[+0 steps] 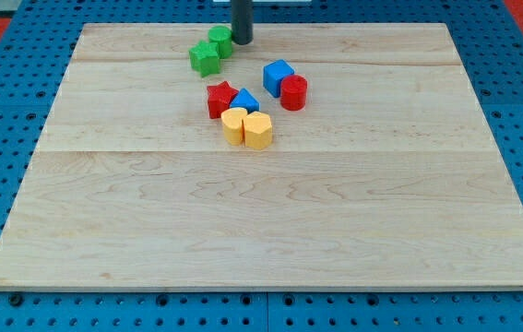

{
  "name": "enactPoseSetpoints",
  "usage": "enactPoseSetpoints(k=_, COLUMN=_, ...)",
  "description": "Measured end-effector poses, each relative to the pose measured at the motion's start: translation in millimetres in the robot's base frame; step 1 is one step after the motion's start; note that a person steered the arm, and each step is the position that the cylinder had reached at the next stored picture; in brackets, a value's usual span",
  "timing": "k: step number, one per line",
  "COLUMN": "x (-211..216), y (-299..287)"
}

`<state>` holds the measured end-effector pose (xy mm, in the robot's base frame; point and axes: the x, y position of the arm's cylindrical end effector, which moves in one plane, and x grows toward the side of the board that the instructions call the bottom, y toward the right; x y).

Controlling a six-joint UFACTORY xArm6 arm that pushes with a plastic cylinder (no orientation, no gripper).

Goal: Slide the green circle towards the top left corner of the board

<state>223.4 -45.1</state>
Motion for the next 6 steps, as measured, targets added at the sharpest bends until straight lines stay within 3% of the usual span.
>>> enactPoseSetpoints(k=2, x=0, y=-98)
enactPoseSetpoints(k=4, x=38, y=-73)
enactPoseSetpoints(k=6, x=43, y=-120)
